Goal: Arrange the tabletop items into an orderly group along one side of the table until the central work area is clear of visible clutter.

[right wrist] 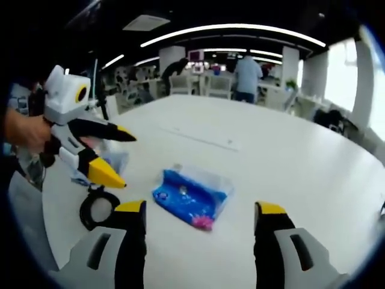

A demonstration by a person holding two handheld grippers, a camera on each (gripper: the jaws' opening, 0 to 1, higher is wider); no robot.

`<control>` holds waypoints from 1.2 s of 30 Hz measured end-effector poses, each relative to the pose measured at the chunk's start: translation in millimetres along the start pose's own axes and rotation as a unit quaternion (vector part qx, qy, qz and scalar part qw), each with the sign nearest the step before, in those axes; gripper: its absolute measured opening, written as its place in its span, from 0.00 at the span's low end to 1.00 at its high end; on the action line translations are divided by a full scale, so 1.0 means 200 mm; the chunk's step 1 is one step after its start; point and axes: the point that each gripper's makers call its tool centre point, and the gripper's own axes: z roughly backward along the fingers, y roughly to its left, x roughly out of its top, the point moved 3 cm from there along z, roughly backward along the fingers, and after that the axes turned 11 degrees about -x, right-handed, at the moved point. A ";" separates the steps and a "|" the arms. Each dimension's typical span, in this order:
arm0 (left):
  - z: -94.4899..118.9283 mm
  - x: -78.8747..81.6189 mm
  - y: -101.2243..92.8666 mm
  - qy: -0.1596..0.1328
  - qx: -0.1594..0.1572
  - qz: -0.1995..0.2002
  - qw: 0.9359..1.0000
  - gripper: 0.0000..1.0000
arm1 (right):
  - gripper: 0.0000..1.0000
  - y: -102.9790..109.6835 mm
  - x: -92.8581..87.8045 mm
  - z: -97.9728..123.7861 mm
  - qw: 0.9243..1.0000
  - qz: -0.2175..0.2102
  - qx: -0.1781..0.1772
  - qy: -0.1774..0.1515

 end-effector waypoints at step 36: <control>0.53 -0.19 0.01 -0.009 0.004 -0.019 1.000 0.81 | 0.68 0.40 0.10 0.13 1.000 0.002 -0.006 -0.020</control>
